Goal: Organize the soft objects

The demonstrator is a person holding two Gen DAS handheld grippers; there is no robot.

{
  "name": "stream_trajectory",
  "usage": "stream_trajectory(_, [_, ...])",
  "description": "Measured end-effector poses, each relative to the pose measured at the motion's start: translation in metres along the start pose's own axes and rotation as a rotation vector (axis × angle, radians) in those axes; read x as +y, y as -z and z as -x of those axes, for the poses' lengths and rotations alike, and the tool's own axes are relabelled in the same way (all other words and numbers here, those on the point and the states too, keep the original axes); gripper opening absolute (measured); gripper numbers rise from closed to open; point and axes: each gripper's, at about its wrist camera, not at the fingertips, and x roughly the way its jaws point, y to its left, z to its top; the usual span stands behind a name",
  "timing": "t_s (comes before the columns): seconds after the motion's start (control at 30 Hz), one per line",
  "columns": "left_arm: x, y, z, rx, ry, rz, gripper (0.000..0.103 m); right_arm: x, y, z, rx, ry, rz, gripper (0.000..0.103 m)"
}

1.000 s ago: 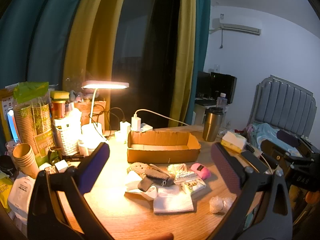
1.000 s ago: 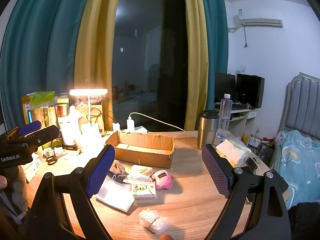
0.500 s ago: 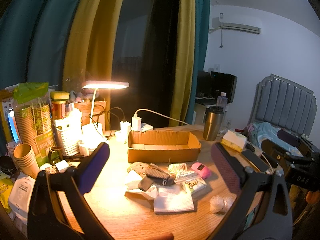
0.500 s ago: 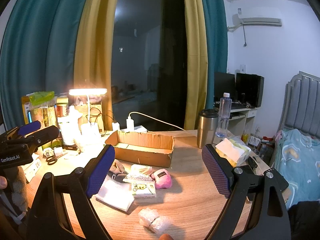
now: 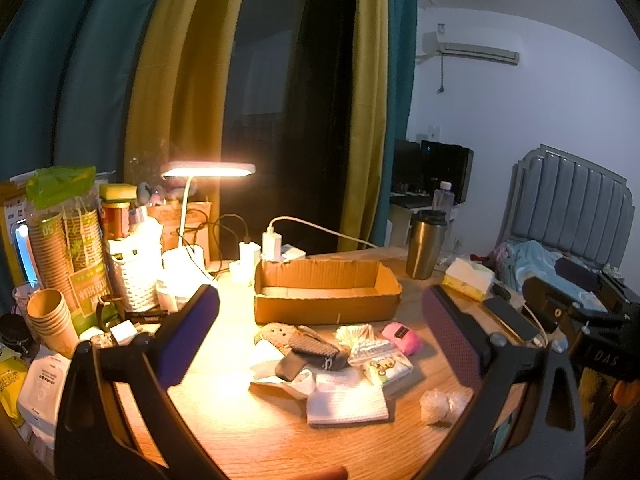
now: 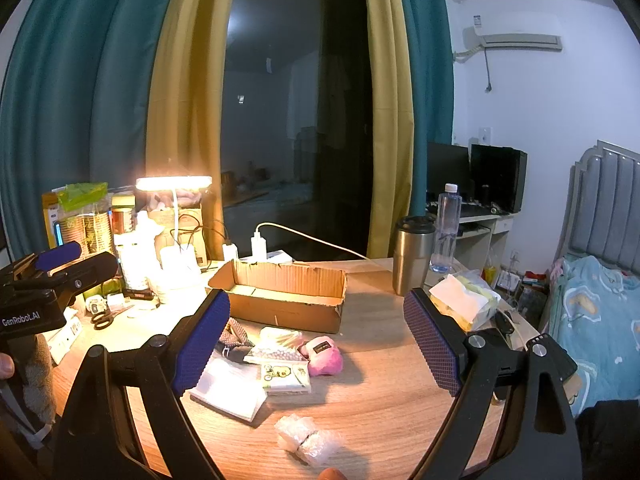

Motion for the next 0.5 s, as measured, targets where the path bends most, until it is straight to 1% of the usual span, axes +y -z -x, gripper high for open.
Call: stream_trajectory(0.5, [-0.0010, 0.0014, -0.0002, 0.001, -0.001, -0.002, 0.102, -0.0008, 0.0004, -0.0004, 0.002, -0.001, -0.002, 0.091])
